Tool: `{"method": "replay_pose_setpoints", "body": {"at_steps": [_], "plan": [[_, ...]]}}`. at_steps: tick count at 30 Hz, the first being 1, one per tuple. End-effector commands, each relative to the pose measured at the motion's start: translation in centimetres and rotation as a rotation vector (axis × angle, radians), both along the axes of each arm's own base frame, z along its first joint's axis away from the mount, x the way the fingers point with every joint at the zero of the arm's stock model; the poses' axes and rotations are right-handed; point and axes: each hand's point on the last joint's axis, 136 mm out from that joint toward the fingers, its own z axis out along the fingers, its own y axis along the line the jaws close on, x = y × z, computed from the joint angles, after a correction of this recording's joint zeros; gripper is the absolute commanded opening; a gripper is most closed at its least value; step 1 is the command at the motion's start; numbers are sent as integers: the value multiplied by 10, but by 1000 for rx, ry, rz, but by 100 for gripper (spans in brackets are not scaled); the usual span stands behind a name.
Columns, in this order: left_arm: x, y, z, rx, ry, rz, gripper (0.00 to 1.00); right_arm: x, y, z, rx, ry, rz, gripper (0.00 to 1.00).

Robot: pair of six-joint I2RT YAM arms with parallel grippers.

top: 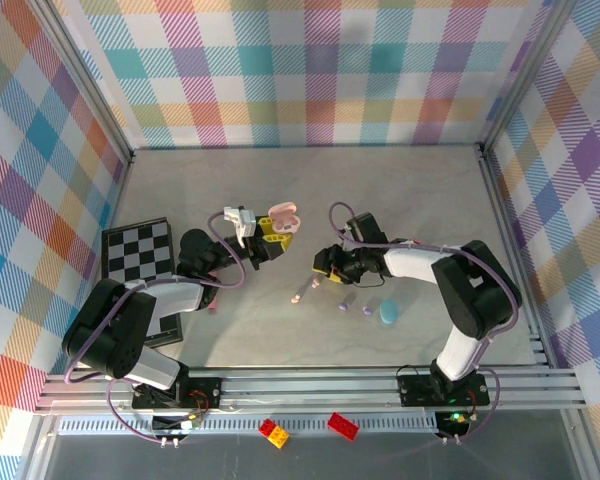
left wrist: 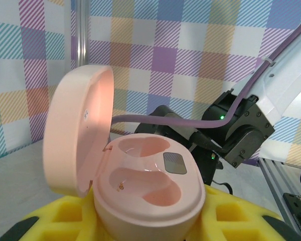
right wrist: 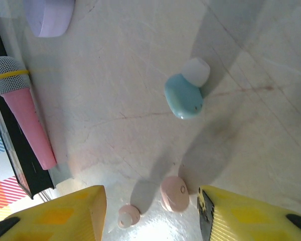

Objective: Insert the wireless bluetooth earbuds into the charging case

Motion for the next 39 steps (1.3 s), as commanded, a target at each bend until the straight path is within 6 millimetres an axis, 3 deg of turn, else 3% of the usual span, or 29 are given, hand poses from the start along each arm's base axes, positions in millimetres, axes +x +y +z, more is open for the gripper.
{"method": "replay_pose_setpoints", "body": {"at_steps": [1, 12, 20, 33, 39], "plan": [[-7, 4, 13, -14, -75, -7, 35, 3, 12, 6, 30, -18, 38, 51], [-6, 8, 13, -14, -80, 7, 35, -8, 18, -12, -18, 13, 74, 51], [-6, 8, 13, -14, -80, 6, 35, -13, 26, -10, -12, 11, 91, 51], [-7, 7, 12, -12, -76, 0, 35, -13, 29, -10, 13, 10, 87, 38], [-7, 7, 11, -11, -75, -2, 35, -13, 28, -14, -18, 12, 101, 37]]}}
